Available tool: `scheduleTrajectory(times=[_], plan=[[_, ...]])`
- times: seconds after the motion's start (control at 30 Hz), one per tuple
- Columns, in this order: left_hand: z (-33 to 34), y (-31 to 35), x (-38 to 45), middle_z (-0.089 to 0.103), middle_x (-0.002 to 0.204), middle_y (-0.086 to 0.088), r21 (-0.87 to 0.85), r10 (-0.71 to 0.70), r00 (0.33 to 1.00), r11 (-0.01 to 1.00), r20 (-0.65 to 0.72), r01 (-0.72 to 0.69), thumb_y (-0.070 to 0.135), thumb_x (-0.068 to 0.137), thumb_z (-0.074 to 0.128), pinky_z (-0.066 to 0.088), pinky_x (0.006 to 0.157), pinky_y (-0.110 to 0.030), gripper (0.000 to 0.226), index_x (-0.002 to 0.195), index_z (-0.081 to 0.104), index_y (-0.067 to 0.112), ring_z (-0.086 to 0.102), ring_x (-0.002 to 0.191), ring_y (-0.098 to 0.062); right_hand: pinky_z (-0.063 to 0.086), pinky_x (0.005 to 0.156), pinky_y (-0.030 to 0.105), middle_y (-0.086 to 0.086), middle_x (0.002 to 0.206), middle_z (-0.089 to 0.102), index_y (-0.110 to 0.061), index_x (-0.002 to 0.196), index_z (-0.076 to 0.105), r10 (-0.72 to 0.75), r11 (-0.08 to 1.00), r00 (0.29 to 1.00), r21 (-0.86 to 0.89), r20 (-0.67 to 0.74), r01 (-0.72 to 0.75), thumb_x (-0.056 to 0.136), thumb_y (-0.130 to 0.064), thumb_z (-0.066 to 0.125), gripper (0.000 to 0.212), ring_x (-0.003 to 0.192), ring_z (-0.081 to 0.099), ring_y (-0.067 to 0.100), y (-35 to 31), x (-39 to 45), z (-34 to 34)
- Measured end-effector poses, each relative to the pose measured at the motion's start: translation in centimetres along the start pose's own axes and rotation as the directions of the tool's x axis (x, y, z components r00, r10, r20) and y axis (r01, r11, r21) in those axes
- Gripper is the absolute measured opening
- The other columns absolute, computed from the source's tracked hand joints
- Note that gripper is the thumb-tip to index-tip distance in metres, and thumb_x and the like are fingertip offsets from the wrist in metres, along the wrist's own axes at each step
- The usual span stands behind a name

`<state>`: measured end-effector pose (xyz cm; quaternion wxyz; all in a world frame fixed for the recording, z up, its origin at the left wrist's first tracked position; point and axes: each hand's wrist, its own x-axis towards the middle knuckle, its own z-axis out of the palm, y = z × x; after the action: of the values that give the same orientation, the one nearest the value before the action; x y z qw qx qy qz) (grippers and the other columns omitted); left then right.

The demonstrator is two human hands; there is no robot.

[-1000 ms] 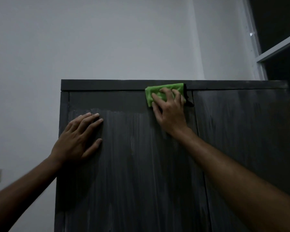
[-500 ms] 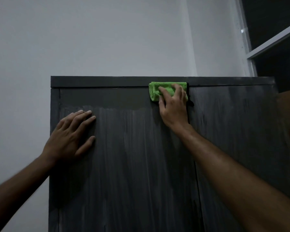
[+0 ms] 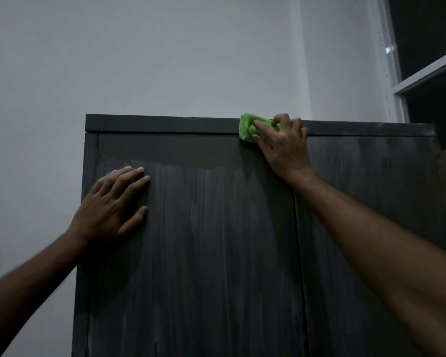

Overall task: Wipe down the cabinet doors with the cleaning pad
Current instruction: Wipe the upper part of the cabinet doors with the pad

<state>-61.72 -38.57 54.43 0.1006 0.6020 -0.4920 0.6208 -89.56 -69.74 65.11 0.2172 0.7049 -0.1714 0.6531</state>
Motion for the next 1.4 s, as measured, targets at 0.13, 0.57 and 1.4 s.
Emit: scheduleTrajectory(times=[0.13, 0.57, 1.4], plan=[[-0.3, 0.5, 0.1, 0.041, 0.16, -0.018, 0.022, -0.003, 1.0, 1.0, 0.017, 0.003, 0.055, 0.098, 0.042, 0.03, 0.119, -0.055, 0.074, 0.154, 0.045, 0.008, 0.037, 0.149, -0.041, 0.042, 0.082, 0.045, 0.015, 0.116, 0.058, -0.02, 0.125, 0.068, -0.206, 0.975, 0.978, 0.09, -0.003, 0.206, 0.099, -0.047, 0.057, 0.039, 0.101, 0.054, 0.037, -0.9, -0.9, 0.4], [1.8, 17.5, 9.5, 0.055, 0.148, -0.015, -0.055, 0.195, 0.98, 0.979, -0.029, -0.196, 0.046, 0.099, 0.052, 0.045, 0.112, -0.05, 0.051, 0.139, 0.057, 0.015, 0.05, 0.138, -0.035, 0.048, 0.076, 0.044, 0.017, 0.117, 0.061, -0.02, 0.126, 0.07, -0.631, 0.761, 0.772, 0.13, -0.079, 0.635, 0.096, -0.034, 0.062, 0.033, 0.095, 0.056, 0.036, 6.6, 0.5, 1.0], [6.6, 22.3, 12.4, 0.026, 0.172, -0.002, 0.008, 0.146, 0.984, 0.989, 0.102, -0.148, 0.057, 0.108, 0.033, 0.01, 0.132, -0.038, 0.064, 0.164, 0.024, 0.029, 0.014, 0.162, -0.02, 0.054, 0.068, 0.045, 0.015, 0.104, 0.059, -0.017, 0.117, 0.071, -0.44, 0.857, 0.866, 0.177, -0.238, 0.484, 0.101, -0.033, 0.056, 0.027, 0.088, 0.059, 0.033, 16.5, 1.8, -0.3]])
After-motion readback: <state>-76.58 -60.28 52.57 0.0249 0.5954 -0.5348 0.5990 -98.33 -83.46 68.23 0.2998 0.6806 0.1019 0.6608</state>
